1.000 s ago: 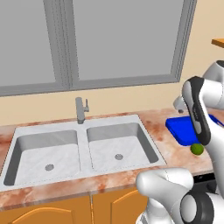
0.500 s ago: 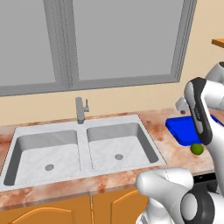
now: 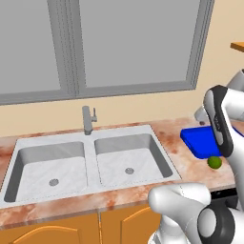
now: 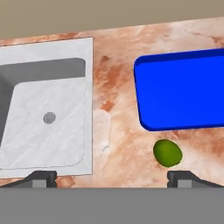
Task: Pick up all produce items and place them in the sink. Turn on the sink faucet to wash them. Then turn the sink off and put them in the tray.
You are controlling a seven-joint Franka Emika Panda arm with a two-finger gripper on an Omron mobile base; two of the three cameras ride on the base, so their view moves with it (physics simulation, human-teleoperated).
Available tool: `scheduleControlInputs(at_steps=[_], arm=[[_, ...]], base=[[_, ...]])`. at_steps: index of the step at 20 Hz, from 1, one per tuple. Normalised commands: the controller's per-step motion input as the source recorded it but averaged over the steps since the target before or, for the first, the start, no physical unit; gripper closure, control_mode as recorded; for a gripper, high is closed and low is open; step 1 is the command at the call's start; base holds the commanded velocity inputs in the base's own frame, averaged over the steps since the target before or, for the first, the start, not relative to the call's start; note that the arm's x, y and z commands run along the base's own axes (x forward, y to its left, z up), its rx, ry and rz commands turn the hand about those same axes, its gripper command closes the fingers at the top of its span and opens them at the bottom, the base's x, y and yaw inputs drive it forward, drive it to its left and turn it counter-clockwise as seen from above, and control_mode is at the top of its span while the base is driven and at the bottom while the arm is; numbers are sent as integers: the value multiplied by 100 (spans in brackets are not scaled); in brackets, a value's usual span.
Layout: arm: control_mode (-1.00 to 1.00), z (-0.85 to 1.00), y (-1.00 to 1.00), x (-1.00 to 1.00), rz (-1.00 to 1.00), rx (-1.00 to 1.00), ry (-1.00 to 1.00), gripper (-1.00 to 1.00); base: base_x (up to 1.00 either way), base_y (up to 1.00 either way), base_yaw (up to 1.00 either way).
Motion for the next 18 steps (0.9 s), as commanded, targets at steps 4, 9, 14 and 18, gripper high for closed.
scheduleControlInputs(at_steps=[4, 9, 14, 18], arm=[[-100, -4, -19, -7, 0, 0, 0, -100], [-100, -28, -11, -33, 0, -1, 0, -100], [-100, -37, 0, -38, 0, -6, 0, -100], [-100, -47, -5, -20, 0, -8, 0, -100]], base=[[0, 0, 0], [0, 0, 0], [0, 0, 0], [0, 0, 0]])
